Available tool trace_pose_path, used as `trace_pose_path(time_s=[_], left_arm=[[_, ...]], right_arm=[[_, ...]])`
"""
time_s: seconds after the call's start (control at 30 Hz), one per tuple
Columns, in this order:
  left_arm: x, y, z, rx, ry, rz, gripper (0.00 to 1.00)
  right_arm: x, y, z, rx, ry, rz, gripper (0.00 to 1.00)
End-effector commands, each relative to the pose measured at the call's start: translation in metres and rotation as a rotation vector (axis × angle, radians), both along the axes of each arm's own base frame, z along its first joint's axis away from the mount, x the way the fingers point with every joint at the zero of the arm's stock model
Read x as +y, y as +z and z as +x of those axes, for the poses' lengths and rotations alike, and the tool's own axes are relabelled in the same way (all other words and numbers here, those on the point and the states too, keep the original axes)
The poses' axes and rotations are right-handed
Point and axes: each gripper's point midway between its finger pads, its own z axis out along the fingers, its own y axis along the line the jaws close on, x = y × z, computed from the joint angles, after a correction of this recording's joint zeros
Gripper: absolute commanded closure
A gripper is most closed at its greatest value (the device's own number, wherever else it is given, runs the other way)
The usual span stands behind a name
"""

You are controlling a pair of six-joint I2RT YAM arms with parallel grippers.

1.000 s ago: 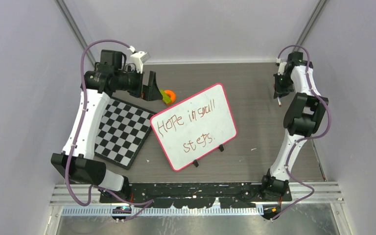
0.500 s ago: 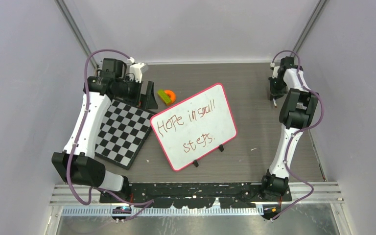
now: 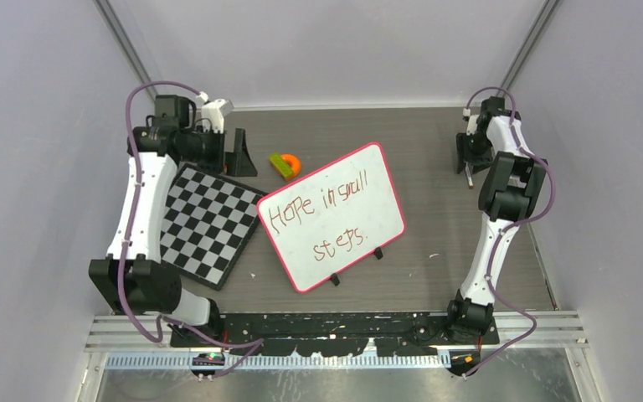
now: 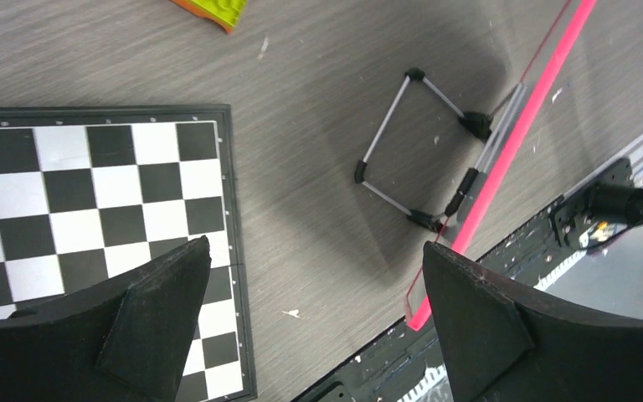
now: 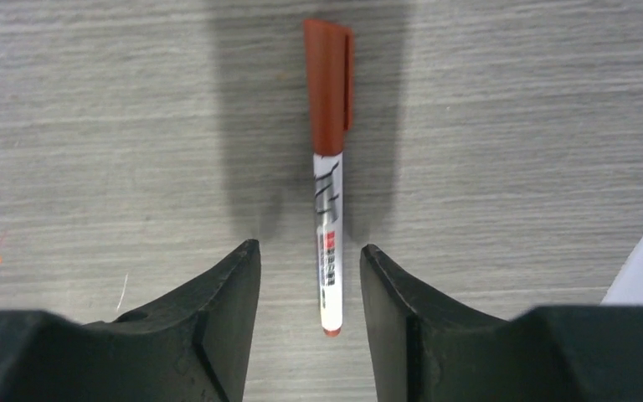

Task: Write a sentence on the whiteboard
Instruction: Place the whiteboard marker at the center of the board, then reset both arms

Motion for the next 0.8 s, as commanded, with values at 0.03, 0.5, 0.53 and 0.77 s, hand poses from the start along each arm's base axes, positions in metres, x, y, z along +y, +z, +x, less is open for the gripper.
trace_pose_path(time_s=[0.03, 0.5, 0.53, 0.77], left_arm=[[0.027, 0.026, 0.024, -0.041, 0.072, -0.038, 0.0], [0.15, -0.016, 0.059, -0.008, 0.345, 0.036, 0.0], [0.152, -0.025, 0.056, 0.007, 0.347, 0.041, 0.0], [0.155, -0.062, 0.043, 0.055, 0.366, 0.073, 0.0]], right_arm=[[0.012, 0.099, 0.005, -0.155, 0.04, 0.02, 0.42], [0.082, 0.185, -0.069, -0.291, 0.124, 0.347, 0.16], [0.083, 0.183, -0.075, -0.291, 0.118, 0.364, 0.16], [0.079, 0.152, -0.092, -0.267, 0.073, 0.388, 0.16]])
